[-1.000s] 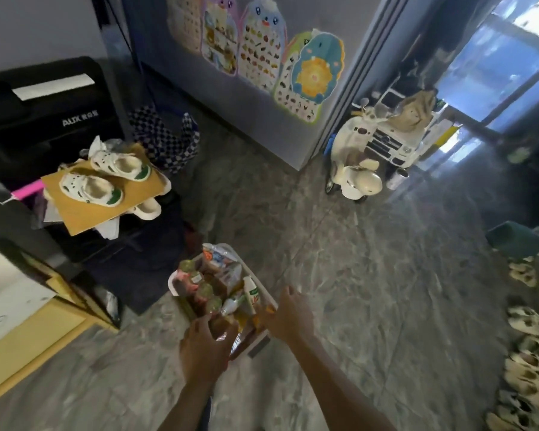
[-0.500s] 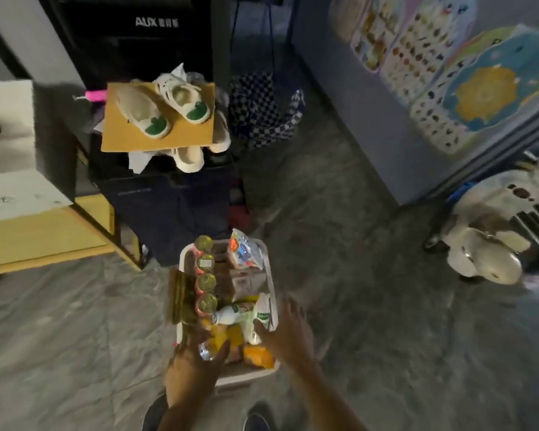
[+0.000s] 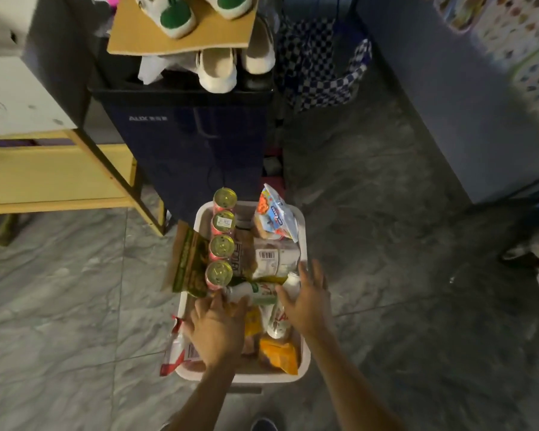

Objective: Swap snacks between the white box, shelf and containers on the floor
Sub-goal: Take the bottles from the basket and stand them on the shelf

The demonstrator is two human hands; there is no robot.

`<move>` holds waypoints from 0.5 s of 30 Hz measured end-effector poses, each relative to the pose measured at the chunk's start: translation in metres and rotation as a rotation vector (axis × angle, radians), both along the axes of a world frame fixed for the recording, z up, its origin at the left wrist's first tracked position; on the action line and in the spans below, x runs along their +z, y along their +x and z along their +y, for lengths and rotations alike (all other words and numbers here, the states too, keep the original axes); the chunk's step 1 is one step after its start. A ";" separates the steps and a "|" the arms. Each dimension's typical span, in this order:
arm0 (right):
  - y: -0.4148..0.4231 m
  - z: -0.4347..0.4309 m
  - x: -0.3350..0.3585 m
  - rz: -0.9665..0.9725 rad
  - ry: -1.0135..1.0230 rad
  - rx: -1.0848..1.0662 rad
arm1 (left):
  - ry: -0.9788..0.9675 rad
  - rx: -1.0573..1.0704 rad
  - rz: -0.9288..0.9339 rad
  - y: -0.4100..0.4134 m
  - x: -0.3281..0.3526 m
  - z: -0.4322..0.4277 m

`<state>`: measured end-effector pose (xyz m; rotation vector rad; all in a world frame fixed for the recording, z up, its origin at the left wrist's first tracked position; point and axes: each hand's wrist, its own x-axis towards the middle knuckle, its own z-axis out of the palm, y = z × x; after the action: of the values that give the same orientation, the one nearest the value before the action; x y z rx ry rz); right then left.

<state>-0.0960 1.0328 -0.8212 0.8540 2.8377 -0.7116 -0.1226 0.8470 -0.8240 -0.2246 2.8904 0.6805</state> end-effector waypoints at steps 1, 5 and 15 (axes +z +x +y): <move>-0.001 0.001 -0.003 0.000 0.009 0.013 | 0.010 0.027 0.005 0.000 -0.002 0.002; 0.005 0.003 -0.001 0.092 0.025 0.000 | 0.121 0.107 0.014 -0.001 0.001 0.006; 0.053 -0.025 0.046 0.217 -0.232 -0.034 | 0.494 -0.126 0.055 0.015 0.067 0.002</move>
<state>-0.0432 1.0078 -0.7752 0.8357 2.8481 -1.1781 -0.1075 0.8488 -0.7565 0.0408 2.6449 1.3522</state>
